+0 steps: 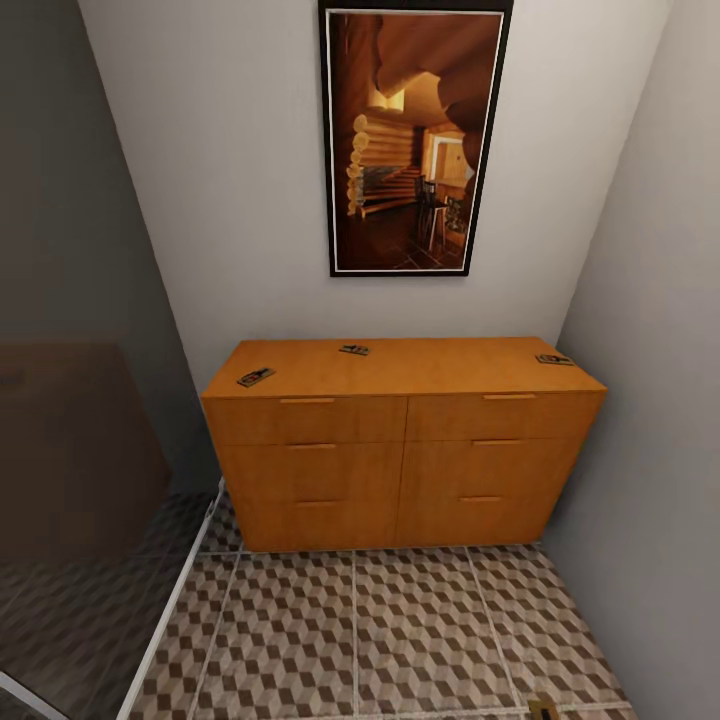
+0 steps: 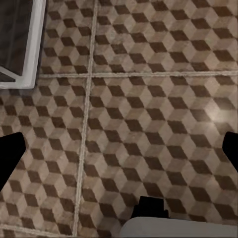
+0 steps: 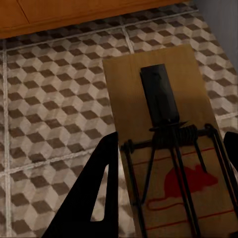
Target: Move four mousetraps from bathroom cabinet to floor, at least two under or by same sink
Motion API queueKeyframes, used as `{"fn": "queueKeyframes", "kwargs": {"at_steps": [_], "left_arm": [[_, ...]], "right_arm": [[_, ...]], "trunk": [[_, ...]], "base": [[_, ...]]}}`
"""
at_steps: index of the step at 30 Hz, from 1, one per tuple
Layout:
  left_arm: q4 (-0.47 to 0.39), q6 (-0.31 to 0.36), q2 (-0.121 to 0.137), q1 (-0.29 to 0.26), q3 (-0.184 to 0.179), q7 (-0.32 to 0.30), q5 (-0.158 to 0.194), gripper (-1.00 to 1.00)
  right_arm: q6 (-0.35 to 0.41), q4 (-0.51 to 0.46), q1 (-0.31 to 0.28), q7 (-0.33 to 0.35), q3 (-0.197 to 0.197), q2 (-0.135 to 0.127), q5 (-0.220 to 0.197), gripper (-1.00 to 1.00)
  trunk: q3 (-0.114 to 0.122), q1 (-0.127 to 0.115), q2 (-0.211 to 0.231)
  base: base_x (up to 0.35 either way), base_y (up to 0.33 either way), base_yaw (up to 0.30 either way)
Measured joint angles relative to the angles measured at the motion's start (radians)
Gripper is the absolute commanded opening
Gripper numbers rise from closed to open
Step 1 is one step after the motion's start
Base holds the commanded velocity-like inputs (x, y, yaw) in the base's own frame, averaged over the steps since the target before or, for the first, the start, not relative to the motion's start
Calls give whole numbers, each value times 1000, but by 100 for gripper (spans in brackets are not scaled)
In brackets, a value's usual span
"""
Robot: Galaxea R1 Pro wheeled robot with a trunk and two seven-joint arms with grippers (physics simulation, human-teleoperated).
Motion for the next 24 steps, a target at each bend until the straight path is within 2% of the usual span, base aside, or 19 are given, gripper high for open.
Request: {"fn": "queueKeyframes", "kwargs": {"at_steps": [4, 8, 11, 24], "left_arm": [[-11, 0, -1, 0, 0, 34, 8, 100], [-6, -1, -1, 0, -1, 39, 9, 100], [20, -6, 1, 0, -3, 39, 10, 100], [24, -9, 1, 0, -6, 39, 8, 100]], "right_arm": [[-5, -4, 4, 2, 2, 19, -18, -100], [-9, -3, 5, 6, 7, 44, -18, -100], [-11, -3, 5, 7, 3, 48, -20, -100], [-17, -5, 5, 11, 5, 41, -19, -100]], "trunk": [[0, 0, 0], [0, 0, 0], [0, 0, 0], [0, 0, 0]], "base": [[0, 0, 0], [0, 0, 0], [0, 0, 0], [0, 0, 0]]}}
